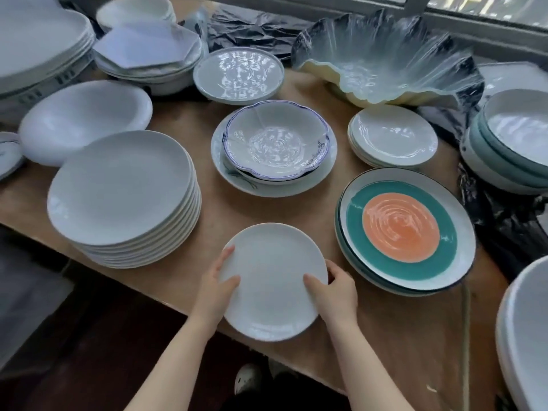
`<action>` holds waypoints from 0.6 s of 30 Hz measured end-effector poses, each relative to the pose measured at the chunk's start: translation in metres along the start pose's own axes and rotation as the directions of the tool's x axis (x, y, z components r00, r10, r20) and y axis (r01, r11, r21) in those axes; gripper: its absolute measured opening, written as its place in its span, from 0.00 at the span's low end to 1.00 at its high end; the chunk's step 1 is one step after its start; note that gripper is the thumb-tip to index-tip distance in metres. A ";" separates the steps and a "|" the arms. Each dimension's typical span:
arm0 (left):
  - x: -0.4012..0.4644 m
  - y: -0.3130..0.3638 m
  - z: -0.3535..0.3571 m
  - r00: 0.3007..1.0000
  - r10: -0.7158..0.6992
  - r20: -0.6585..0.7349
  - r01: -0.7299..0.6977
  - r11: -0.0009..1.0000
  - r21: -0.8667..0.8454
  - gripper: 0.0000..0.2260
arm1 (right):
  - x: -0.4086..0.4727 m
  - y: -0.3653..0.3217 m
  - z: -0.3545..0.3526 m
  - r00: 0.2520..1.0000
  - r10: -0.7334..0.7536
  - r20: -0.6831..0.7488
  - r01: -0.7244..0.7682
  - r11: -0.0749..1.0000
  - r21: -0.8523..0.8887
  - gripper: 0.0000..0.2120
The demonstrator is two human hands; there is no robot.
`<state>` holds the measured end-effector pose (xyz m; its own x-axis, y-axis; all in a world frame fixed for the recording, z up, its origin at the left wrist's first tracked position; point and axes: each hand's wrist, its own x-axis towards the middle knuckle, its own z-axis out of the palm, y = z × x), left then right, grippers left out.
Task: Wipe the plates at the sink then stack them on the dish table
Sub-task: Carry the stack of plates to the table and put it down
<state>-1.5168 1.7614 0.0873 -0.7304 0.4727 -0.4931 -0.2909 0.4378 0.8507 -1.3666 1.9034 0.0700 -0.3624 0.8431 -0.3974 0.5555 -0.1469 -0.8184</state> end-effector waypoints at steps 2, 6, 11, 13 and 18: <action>-0.003 -0.001 0.003 1.000 0.000 -0.013 0.000 0.999 0.044 0.25 | 0.000 0.000 -0.002 1.000 -0.025 0.019 0.025 0.999 -0.043 0.07; -0.008 0.004 -0.002 1.000 -0.012 -0.020 0.014 0.994 0.112 0.23 | -0.004 -0.004 -0.002 0.993 -0.101 0.064 0.119 0.900 -0.419 0.23; -0.022 0.026 -0.028 0.991 0.096 -0.094 -0.078 0.982 0.171 0.21 | -0.012 -0.033 0.012 0.869 -0.482 0.113 0.485 0.782 -0.391 0.23; -0.032 0.034 -0.046 0.979 0.145 -0.144 -0.124 0.982 0.142 0.20 | -0.013 -0.052 0.026 0.836 -0.516 0.186 0.547 0.808 -0.220 0.18; -0.083 0.038 -0.123 0.924 0.249 -0.289 -0.245 0.968 0.053 0.19 | -0.037 -0.116 0.085 0.698 -0.586 0.412 0.620 0.782 0.061 0.11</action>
<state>-1.5431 1.6450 0.1827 -0.9264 0.3247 -0.1907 -0.0704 0.3484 0.9347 -1.4812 1.8454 0.1443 -0.8868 0.4611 0.0308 0.1640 0.3762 -0.9119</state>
